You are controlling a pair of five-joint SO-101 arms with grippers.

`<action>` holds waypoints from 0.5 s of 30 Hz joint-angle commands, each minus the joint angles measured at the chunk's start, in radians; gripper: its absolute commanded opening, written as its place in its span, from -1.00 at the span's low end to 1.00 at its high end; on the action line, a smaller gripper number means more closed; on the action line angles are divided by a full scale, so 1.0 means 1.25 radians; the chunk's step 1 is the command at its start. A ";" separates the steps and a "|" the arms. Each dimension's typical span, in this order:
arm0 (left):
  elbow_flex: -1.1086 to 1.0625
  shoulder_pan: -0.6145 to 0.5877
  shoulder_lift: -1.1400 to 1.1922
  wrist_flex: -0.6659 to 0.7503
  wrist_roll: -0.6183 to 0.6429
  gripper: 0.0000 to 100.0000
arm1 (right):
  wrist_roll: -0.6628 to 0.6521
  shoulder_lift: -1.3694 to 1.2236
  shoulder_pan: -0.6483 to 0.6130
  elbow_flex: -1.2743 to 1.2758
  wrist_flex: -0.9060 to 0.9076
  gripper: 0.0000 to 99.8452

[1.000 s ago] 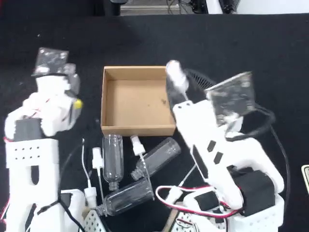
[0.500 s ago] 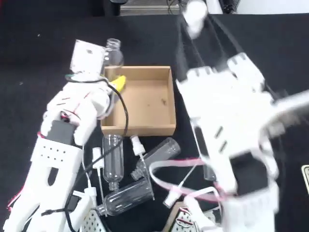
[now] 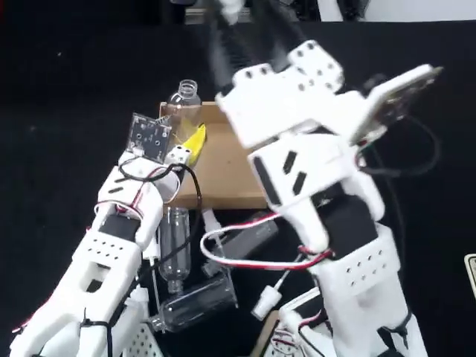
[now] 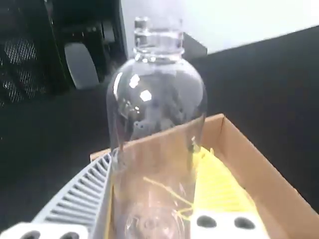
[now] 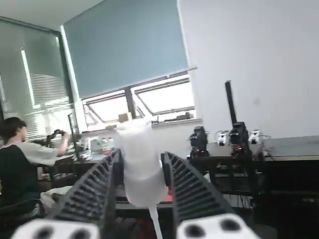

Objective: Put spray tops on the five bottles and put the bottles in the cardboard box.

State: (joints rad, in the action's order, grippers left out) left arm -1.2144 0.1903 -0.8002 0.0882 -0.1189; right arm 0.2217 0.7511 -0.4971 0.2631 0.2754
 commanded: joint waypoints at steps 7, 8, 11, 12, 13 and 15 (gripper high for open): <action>-0.047 0.052 -0.025 0.112 0.011 -0.93 | -0.058 -0.082 -0.032 -0.047 -0.027 -0.98; -0.057 0.061 -0.025 0.131 0.011 -0.93 | -0.058 -0.087 -0.029 -0.042 -0.049 -0.98; -0.089 0.079 -0.025 0.209 0.011 -0.93 | -0.058 -0.084 -0.029 0.014 -0.130 -0.98; -0.099 0.080 -0.025 0.234 0.011 -0.93 | -0.058 -0.083 -0.032 0.041 -0.156 -0.98; -0.110 0.080 -0.025 0.260 0.011 -0.93 | -0.058 -0.083 -0.033 0.064 -0.179 -0.98; -0.125 0.074 -0.025 0.300 0.011 -0.93 | -0.058 -0.071 -0.032 0.102 -0.215 -0.98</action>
State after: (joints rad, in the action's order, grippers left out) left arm -1.3740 0.2793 -0.8002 0.3813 -0.1189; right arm 0.1573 0.6421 -0.5294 0.3552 0.0898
